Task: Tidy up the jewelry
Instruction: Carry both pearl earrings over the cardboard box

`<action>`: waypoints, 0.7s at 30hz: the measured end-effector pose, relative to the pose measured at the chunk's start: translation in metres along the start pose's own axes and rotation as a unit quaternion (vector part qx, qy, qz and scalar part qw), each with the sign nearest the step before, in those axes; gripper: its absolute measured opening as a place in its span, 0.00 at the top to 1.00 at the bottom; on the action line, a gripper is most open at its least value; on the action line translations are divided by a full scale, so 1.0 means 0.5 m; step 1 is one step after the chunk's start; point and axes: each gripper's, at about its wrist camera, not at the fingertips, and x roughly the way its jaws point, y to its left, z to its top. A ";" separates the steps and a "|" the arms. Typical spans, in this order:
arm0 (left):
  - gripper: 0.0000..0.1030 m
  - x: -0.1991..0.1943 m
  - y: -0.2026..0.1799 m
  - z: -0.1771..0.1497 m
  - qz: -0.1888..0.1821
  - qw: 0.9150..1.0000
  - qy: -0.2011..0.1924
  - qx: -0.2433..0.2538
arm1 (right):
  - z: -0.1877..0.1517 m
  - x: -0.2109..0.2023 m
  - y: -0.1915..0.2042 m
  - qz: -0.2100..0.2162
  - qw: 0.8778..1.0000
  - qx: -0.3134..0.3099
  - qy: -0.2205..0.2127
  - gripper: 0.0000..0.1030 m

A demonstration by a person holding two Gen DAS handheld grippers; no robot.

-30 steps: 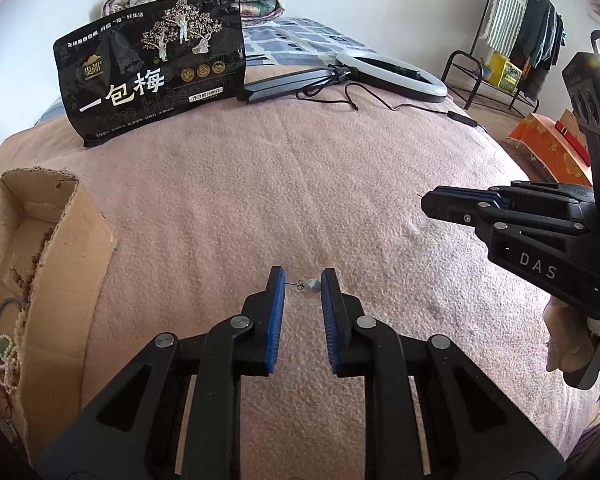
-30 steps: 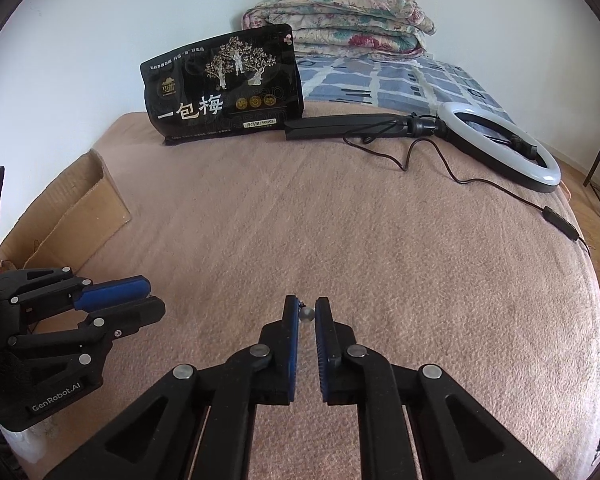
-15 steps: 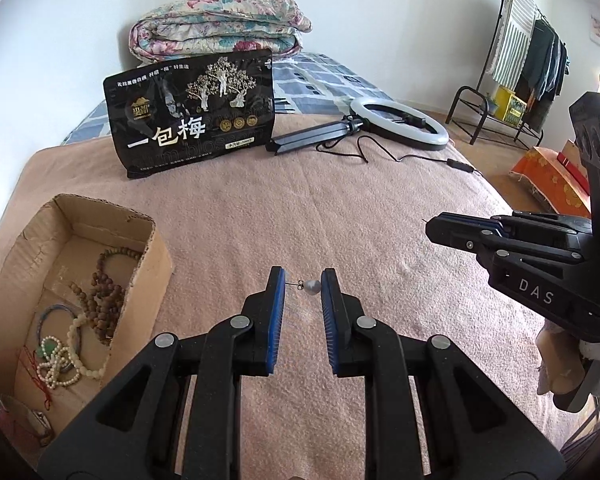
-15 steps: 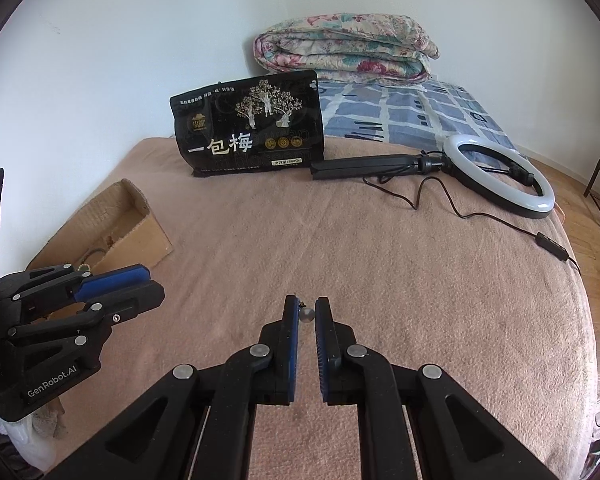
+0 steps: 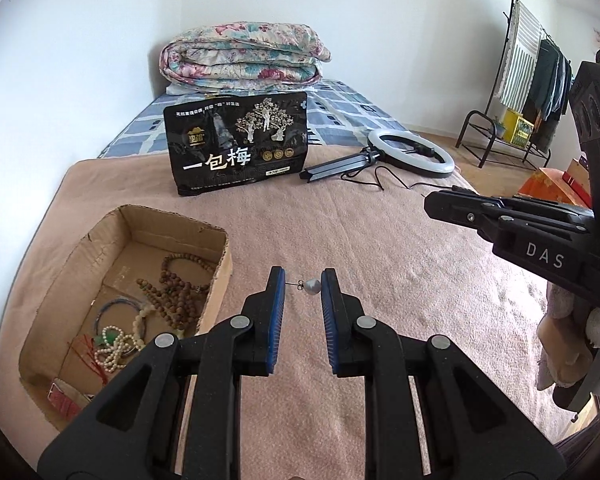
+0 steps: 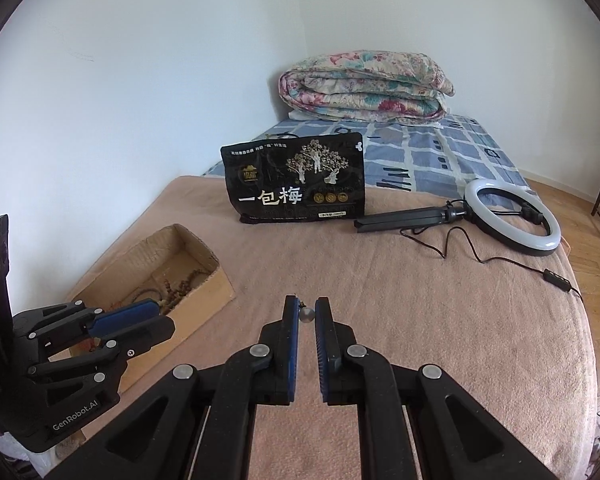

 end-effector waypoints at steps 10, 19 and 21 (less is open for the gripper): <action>0.83 -0.092 0.093 -0.013 0.035 0.999 -0.017 -0.023 | 0.010 -0.003 0.107 0.038 0.999 -0.022 -0.009 0.94; 0.84 -0.133 0.181 -0.028 0.064 0.996 -0.019 -0.050 | 0.010 0.017 0.191 0.062 0.997 -0.048 -0.006 0.94; 0.83 -0.140 0.198 -0.029 0.068 0.996 -0.023 -0.057 | 0.011 0.022 0.206 0.068 0.996 -0.051 -0.006 0.94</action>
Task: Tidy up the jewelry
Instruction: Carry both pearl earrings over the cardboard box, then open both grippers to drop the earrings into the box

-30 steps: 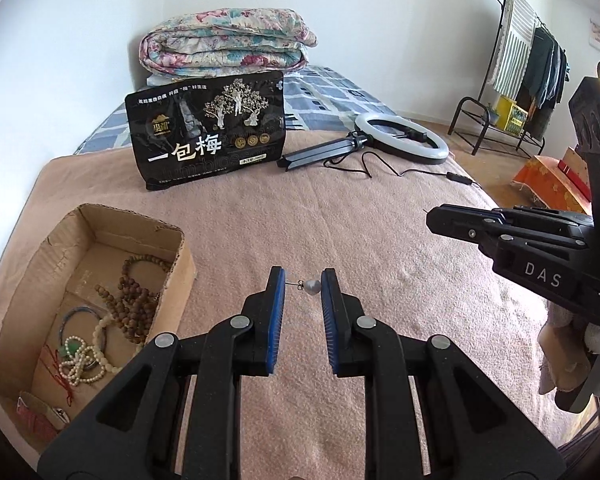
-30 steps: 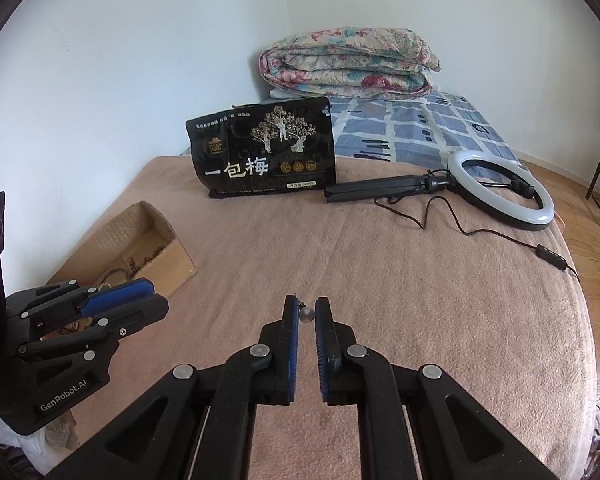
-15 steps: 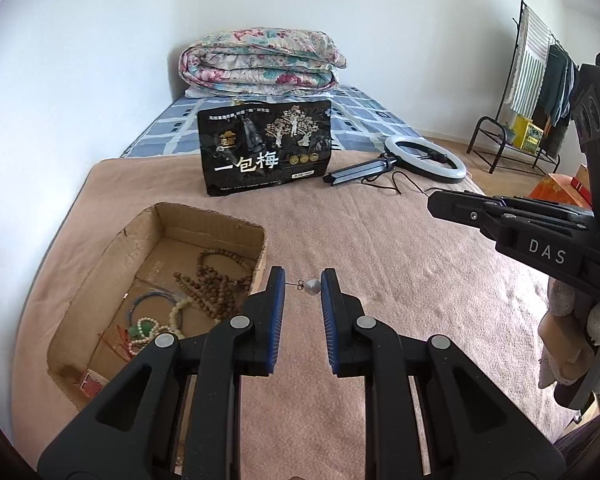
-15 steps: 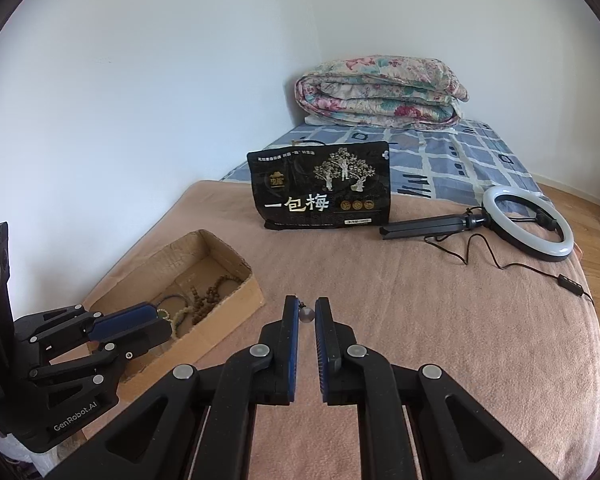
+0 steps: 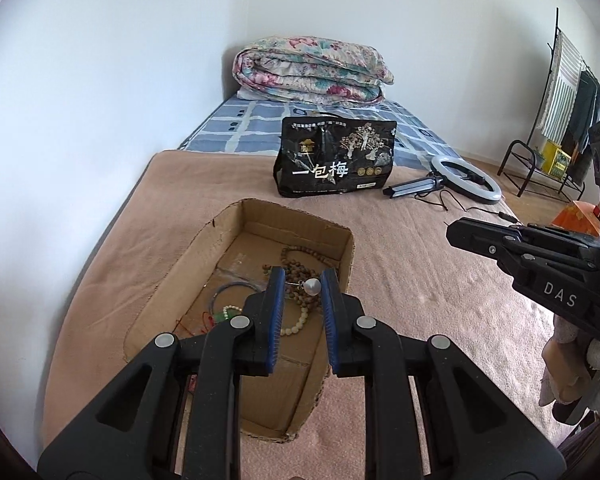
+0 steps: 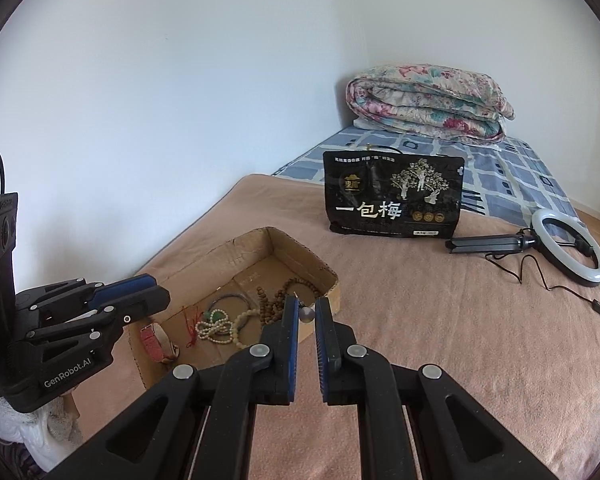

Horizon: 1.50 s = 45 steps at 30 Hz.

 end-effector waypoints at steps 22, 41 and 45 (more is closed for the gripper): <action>0.83 0.039 0.095 -0.040 0.041 0.999 0.027 -0.006 | 0.012 0.135 0.080 0.036 0.998 -0.031 0.032 0.94; 0.83 0.061 0.126 -0.052 0.042 0.997 0.051 -0.033 | 0.014 0.197 0.098 0.052 0.997 -0.022 0.045 0.79; 0.78 0.066 0.120 -0.054 0.051 0.997 0.056 -0.020 | 0.018 0.190 0.094 0.042 0.998 -0.019 0.037 0.59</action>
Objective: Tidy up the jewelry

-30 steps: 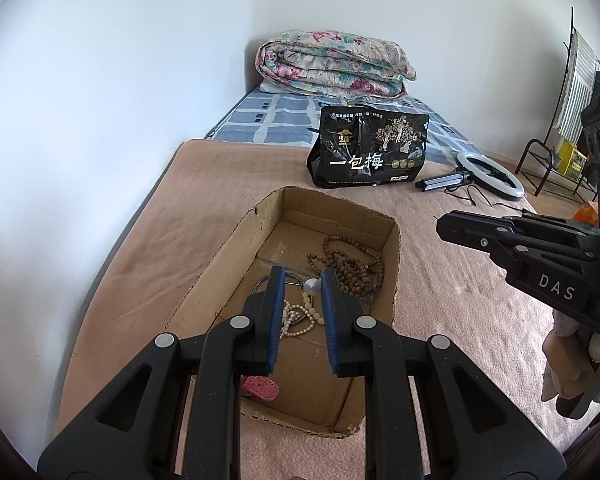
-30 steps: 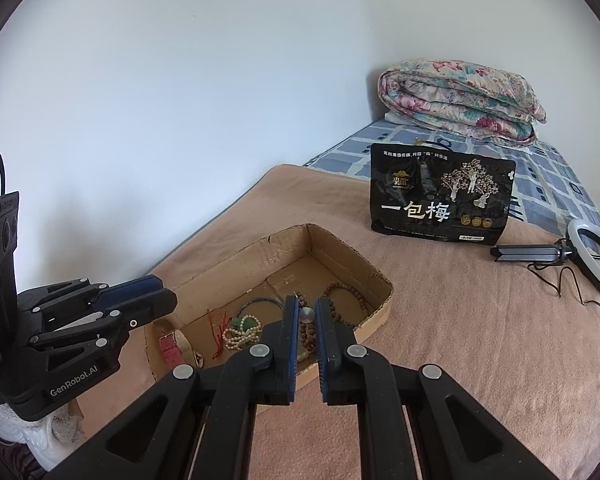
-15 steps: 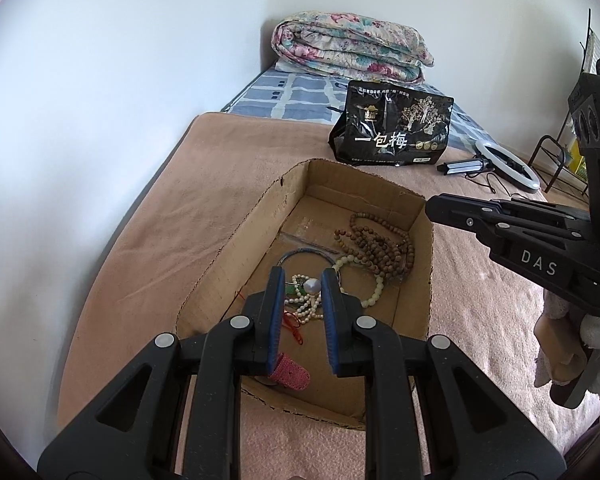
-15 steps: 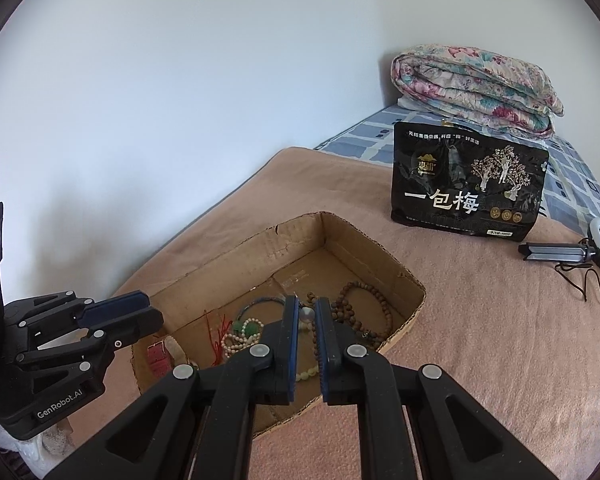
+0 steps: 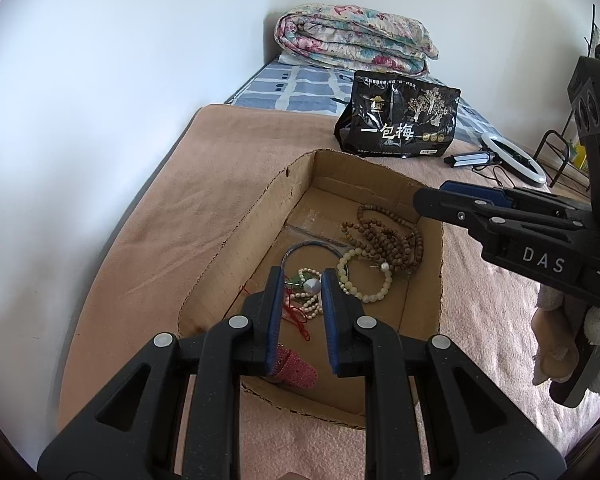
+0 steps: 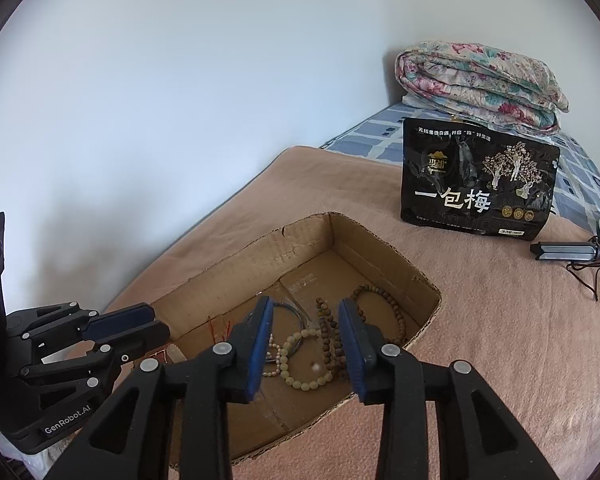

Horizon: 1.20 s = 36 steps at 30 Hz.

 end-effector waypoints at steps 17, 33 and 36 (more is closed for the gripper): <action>0.22 -0.004 -0.021 -0.006 0.010 1.000 -0.001 0.010 | 0.008 -0.023 -0.004 -0.041 0.999 0.004 -0.022 0.00; 0.22 -0.016 0.000 0.005 0.014 1.000 -0.005 -0.026 | 0.005 -0.034 0.001 -0.053 0.998 0.006 -0.018 0.00; 0.22 -0.025 0.005 0.008 0.010 0.999 -0.013 -0.037 | 0.006 -0.043 -0.001 -0.058 0.998 0.006 -0.020 0.00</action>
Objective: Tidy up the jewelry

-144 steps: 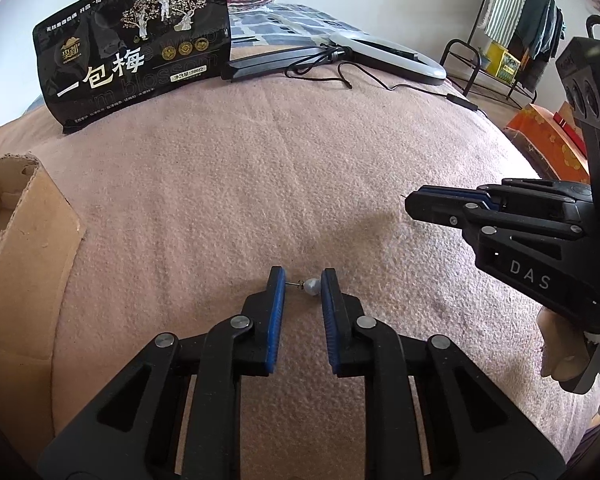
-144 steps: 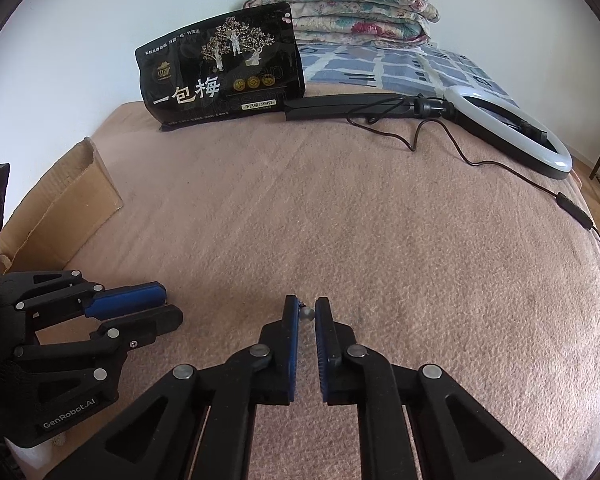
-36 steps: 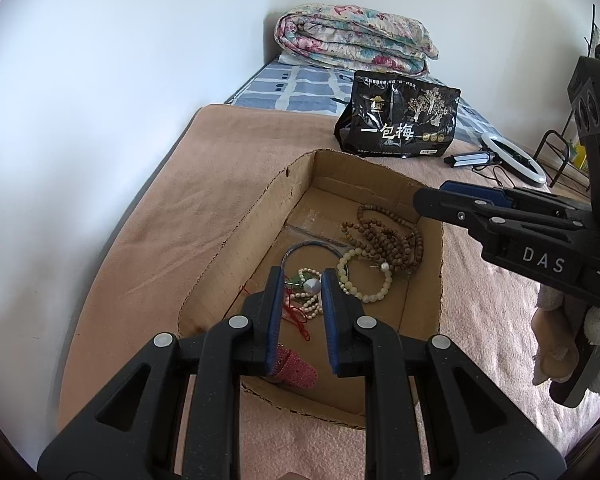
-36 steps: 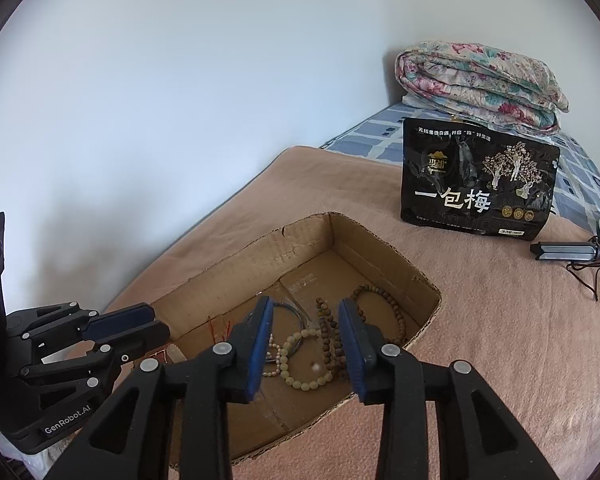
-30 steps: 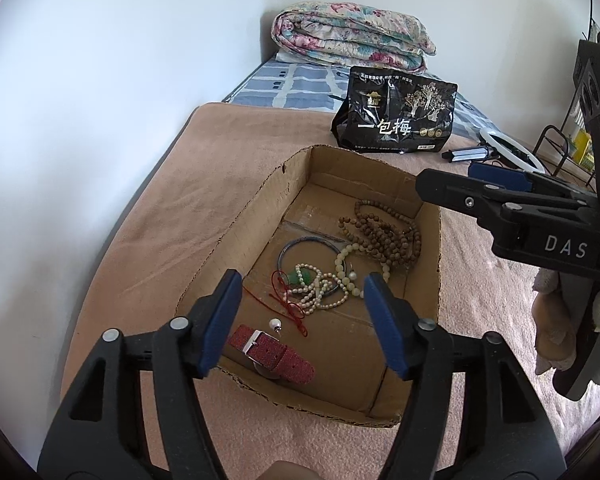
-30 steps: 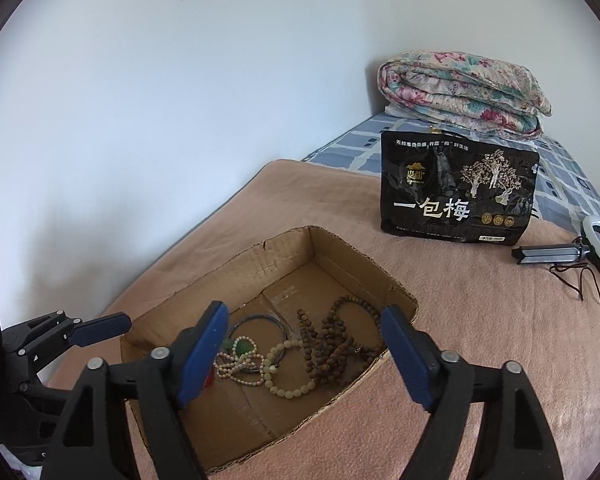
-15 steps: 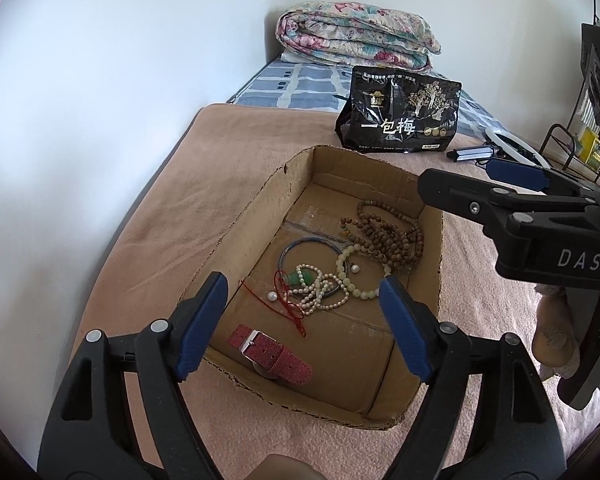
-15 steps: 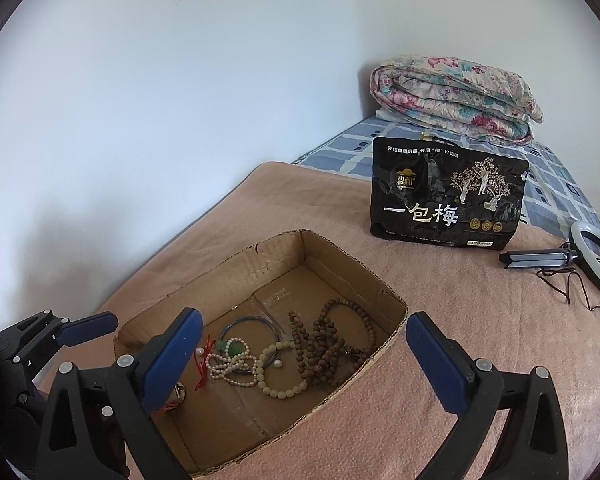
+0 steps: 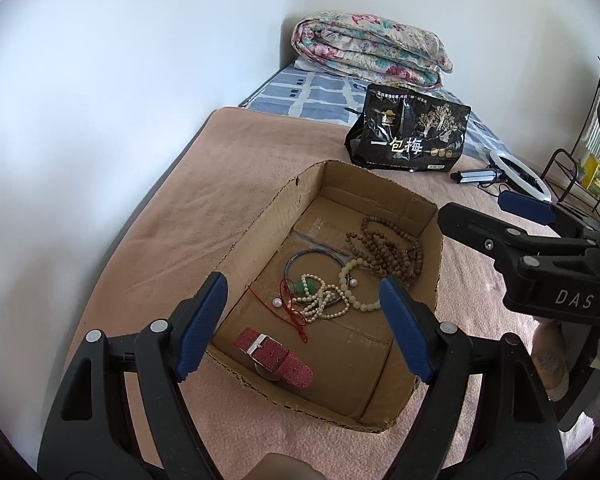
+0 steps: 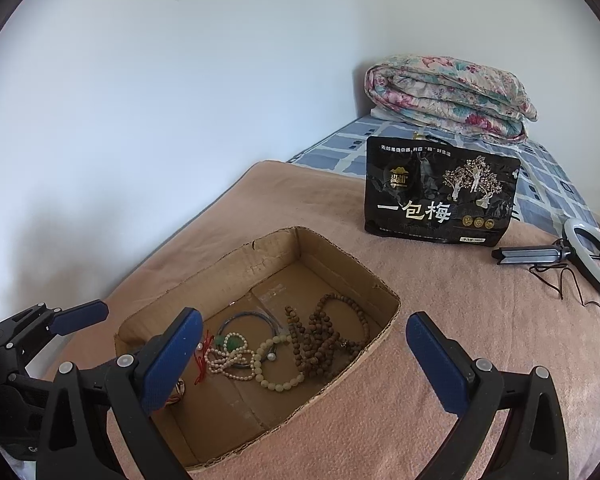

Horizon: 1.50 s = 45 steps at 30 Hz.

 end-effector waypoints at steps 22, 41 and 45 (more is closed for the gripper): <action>0.22 -0.106 -0.062 0.018 0.001 0.997 -0.063 0.038 | -0.001 -0.165 -0.056 -0.054 0.998 0.000 -0.029 0.00; 0.21 -0.208 -0.124 0.003 -0.017 0.997 -0.065 0.037 | -0.040 -0.300 -0.086 -0.059 0.997 0.015 -0.049 0.00; 0.21 -0.231 -0.132 -0.010 -0.007 0.996 -0.073 0.041 | -0.051 -0.320 -0.092 -0.056 0.997 0.020 -0.049 0.00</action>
